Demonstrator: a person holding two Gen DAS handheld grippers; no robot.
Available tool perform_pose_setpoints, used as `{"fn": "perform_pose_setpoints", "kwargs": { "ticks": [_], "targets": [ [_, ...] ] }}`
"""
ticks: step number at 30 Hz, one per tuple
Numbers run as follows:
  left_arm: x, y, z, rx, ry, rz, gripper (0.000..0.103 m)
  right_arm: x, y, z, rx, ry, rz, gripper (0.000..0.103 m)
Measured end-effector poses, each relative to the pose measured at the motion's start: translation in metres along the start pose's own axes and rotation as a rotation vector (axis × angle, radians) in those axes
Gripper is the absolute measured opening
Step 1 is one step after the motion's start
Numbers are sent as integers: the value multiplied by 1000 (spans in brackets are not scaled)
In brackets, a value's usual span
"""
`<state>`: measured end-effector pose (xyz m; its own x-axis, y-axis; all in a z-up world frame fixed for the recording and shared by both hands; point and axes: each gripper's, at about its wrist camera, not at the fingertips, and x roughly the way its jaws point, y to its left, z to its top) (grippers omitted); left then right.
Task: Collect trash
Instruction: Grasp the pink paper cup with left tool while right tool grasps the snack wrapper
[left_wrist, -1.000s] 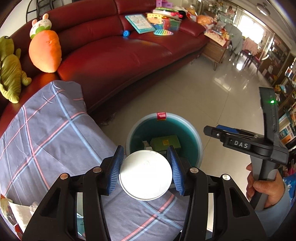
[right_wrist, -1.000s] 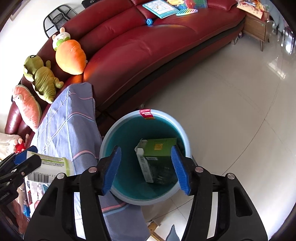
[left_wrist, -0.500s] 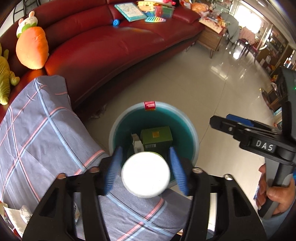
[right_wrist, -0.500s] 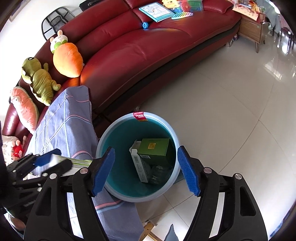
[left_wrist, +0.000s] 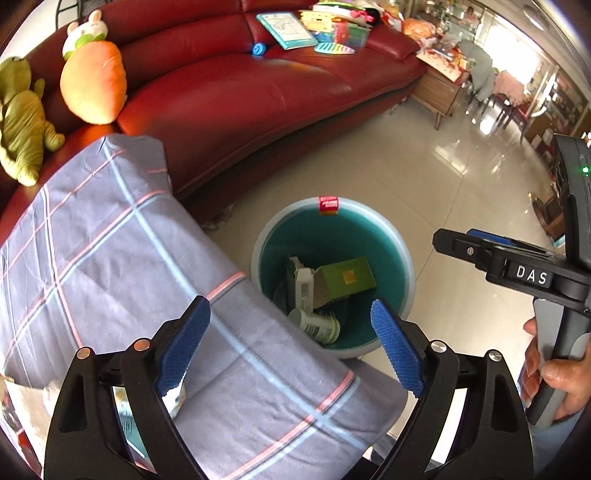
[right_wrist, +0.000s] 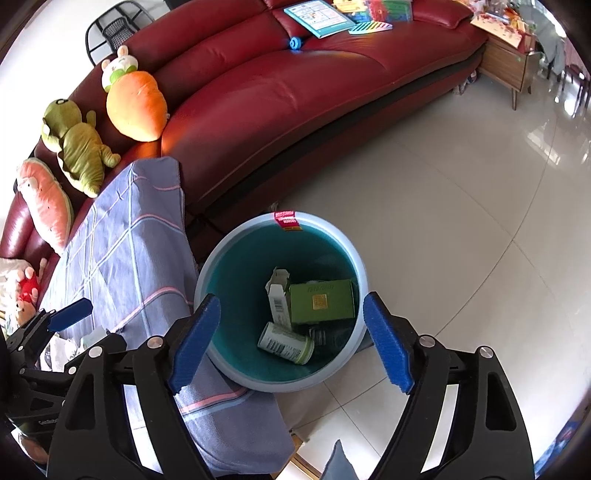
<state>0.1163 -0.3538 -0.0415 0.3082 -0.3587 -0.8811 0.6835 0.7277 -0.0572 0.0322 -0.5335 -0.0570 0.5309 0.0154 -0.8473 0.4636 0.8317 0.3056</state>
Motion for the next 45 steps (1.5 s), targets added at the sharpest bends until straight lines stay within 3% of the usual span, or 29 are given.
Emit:
{"fn": "perform_pose_setpoints", "kwargs": {
  "ticks": [15, 18, 25, 30, 39, 45],
  "targets": [
    [-48, 66, -48, -101, -52, 11, 89, -10, 79, -25, -133, 28, 5, 77],
    [-58, 82, -61, -126, -60, 16, 89, -12, 100, -30, -167, 27, 6, 83],
    [-80, 124, -101, -139, -69, 56, 90, -13, 142, -47, -231, 49, 17, 83],
    [-85, 147, -132, -49, -36, 82, 90, -10, 165, -64, -260, 77, 32, 83],
    [-83, 150, -187, 263, 34, 76, 90, -5, 184, -93, -266, 131, 20, 83],
    [-66, 149, -199, 343, 61, 70, 90, -2, 192, -106, -255, 150, 4, 83]
  ]
}}
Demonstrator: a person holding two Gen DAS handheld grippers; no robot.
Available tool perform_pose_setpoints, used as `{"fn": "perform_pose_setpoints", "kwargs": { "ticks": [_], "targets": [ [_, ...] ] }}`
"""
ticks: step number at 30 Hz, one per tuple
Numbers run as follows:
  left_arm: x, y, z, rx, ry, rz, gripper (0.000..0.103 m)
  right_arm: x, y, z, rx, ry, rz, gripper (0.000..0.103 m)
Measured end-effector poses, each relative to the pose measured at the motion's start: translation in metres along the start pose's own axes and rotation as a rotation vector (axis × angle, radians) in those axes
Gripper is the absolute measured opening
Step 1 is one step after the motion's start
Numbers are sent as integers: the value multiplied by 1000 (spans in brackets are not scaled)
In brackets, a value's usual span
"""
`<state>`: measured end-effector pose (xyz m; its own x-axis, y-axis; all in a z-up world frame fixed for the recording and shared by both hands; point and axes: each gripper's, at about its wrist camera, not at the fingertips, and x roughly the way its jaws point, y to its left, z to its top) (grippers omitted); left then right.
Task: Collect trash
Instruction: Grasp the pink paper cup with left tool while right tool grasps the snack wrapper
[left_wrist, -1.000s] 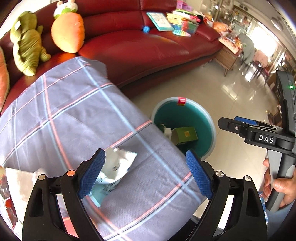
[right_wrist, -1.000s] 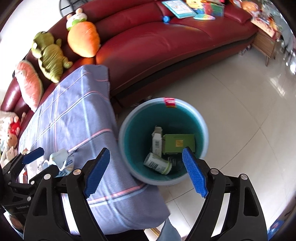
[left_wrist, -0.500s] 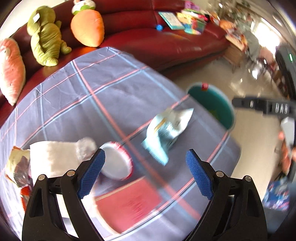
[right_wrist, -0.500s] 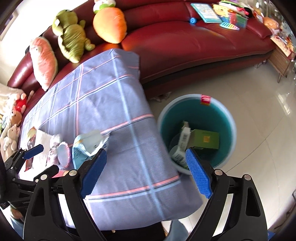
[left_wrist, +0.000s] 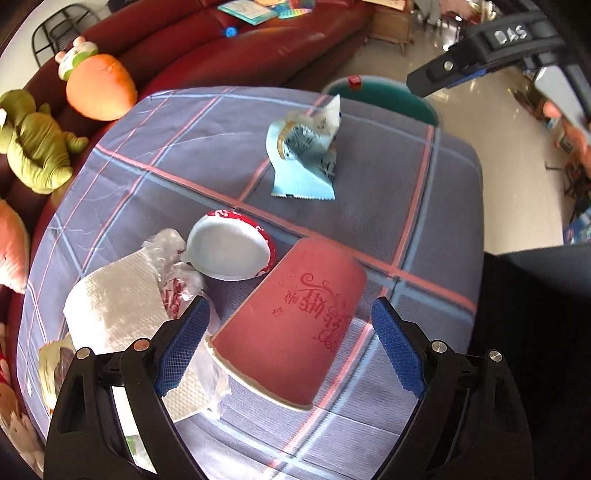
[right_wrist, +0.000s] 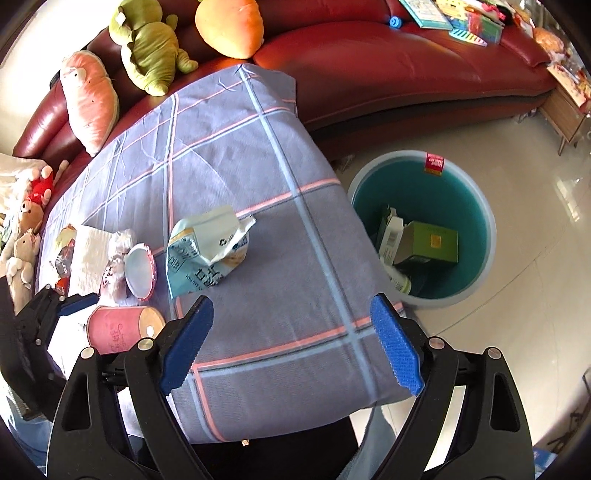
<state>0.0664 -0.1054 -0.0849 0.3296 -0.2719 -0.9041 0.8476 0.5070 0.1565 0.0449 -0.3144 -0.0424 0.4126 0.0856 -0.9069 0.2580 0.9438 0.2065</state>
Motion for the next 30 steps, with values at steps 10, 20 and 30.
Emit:
{"fn": "perform_pose_setpoints", "kwargs": {
  "ticks": [10, 20, 30],
  "targets": [
    [-2, 16, -11, -143, -80, -98, 62, 9, 14, -1, -10, 33, -25, 83],
    [-49, 85, -14, -547, -259, -121, 62, 40, 46, 22, -26, 64, 35, 83],
    [-52, 123, -9, -677, -281, -126, 62, 89, 56, 43, 47, 107, 106, 88]
  ]
}}
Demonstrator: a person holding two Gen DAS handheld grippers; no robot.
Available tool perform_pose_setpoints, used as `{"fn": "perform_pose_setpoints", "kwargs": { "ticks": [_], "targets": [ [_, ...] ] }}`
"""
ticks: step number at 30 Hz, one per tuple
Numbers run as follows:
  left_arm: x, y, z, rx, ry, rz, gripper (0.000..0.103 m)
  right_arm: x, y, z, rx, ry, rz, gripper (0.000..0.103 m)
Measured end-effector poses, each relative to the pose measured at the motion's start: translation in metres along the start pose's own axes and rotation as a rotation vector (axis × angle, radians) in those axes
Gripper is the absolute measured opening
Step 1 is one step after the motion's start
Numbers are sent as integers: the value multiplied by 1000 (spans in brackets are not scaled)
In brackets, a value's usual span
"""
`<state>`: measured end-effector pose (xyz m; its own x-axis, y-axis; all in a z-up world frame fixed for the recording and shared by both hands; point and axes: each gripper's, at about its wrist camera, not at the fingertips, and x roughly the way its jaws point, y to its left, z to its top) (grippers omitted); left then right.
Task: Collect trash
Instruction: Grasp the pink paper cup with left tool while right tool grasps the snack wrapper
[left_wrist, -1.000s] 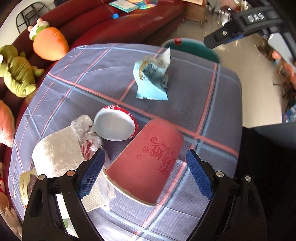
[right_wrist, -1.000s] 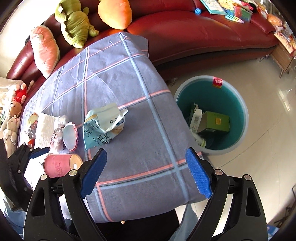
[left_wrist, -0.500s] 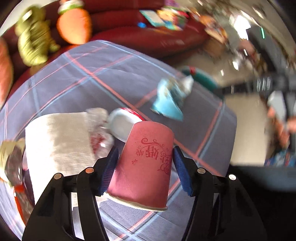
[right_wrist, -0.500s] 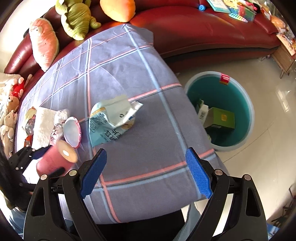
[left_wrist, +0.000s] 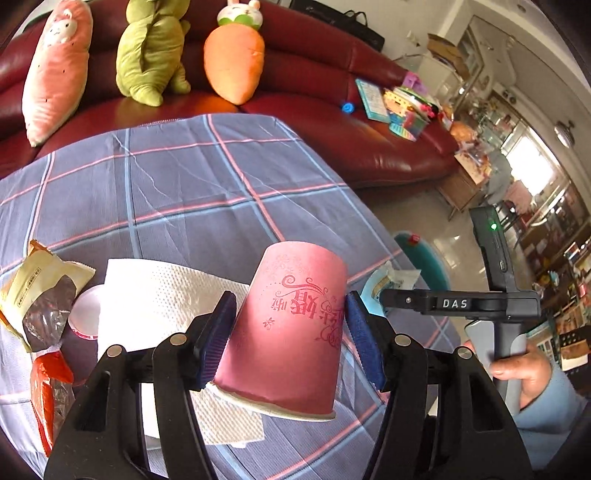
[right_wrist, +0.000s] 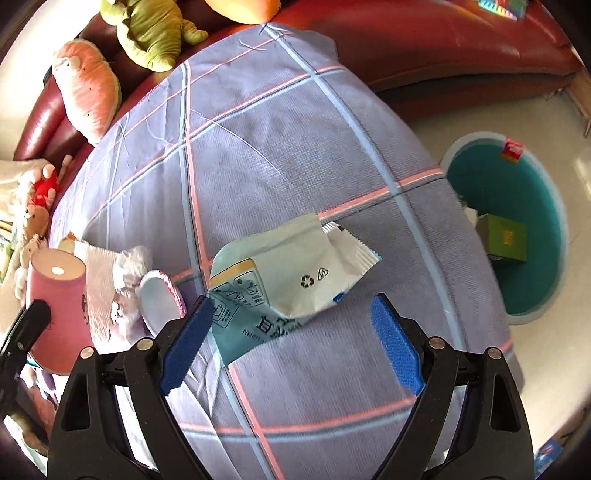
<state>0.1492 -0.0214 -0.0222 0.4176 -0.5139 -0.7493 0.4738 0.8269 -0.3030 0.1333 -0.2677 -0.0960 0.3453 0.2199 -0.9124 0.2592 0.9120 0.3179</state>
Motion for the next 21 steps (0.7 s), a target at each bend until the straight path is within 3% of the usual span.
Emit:
{"fn": "perform_pose_setpoints", "kwargs": {
  "ticks": [8, 9, 11, 12, 14, 18, 21],
  "targets": [
    [10, 3, 5, -14, 11, 6, 62, 13, 6, 15, -3, -11, 93, 88],
    [10, 3, 5, -16, 12, 7, 62, 13, 9, 16, -17, -24, 99, 81],
    [11, 4, 5, -21, 13, 12, 62, 12, 14, 17, -33, -35, 137, 56],
    [11, 4, 5, -23, 14, 15, 62, 11, 17, 18, -45, -33, 138, 36],
    [13, 3, 6, -23, 19, 22, 62, 9, 20, 19, -61, -44, 141, 33],
    [15, -3, 8, -17, 25, 28, 62, -2, 18, 19, -70, -63, 143, 13],
    [18, -10, 10, -5, 27, 28, 62, -12, 11, 18, -73, -80, 137, 12]
  ]
}}
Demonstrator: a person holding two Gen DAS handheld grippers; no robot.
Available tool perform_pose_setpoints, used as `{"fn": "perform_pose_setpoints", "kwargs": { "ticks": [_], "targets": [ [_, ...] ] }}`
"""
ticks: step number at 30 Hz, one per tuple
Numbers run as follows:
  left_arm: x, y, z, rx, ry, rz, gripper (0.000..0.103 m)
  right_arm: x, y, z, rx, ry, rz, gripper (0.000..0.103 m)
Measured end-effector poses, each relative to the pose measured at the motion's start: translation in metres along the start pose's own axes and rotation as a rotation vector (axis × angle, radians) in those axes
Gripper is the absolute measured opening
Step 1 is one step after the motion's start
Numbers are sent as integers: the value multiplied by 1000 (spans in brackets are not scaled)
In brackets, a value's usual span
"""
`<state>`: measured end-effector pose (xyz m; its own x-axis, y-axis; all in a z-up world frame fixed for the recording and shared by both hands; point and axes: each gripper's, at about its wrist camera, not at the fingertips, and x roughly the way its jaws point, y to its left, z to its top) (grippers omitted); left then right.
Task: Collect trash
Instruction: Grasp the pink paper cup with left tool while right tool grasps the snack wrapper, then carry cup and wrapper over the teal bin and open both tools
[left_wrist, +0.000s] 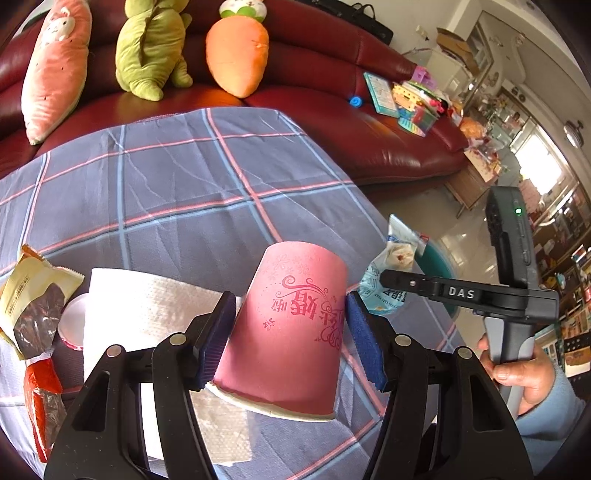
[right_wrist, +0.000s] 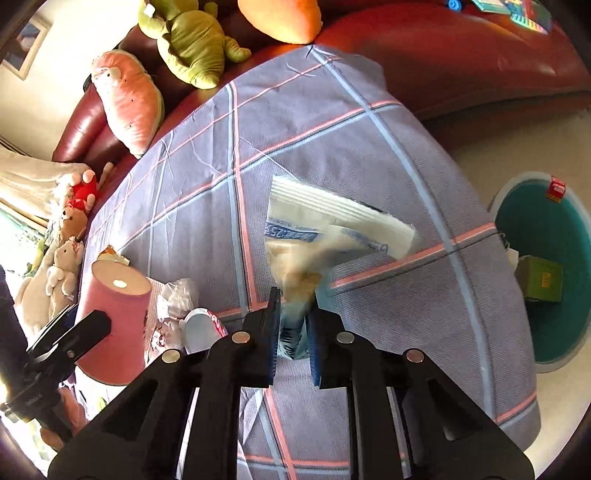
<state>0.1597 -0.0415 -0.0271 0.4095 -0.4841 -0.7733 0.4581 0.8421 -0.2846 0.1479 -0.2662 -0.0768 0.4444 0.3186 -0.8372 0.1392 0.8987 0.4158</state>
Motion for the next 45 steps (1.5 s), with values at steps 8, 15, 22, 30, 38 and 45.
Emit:
{"fn": "perform_pose_setpoints", "kwargs": {
  "ticks": [8, 15, 22, 30, 38, 45],
  "targets": [
    [12, -38, 3, 49, 14, -10, 62, -43, -18, -3, 4, -68, 0, 12],
    [24, -82, 11, 109, 20, -26, 62, -89, -50, -3, 37, -141, -9, 12],
    [43, -130, 22, 169, 43, -40, 62, -131, -110, -7, 115, -215, -53, 12],
    [78, -198, 38, 247, 78, -62, 62, -161, -184, -20, 214, -263, -85, 12],
    [129, -263, 39, 330, 147, -62, 62, -164, -234, -33, 283, -258, -64, 12],
    [170, -299, 34, 354, 223, -36, 64, -166, -254, -33, 303, -259, -64, 12]
  ]
}}
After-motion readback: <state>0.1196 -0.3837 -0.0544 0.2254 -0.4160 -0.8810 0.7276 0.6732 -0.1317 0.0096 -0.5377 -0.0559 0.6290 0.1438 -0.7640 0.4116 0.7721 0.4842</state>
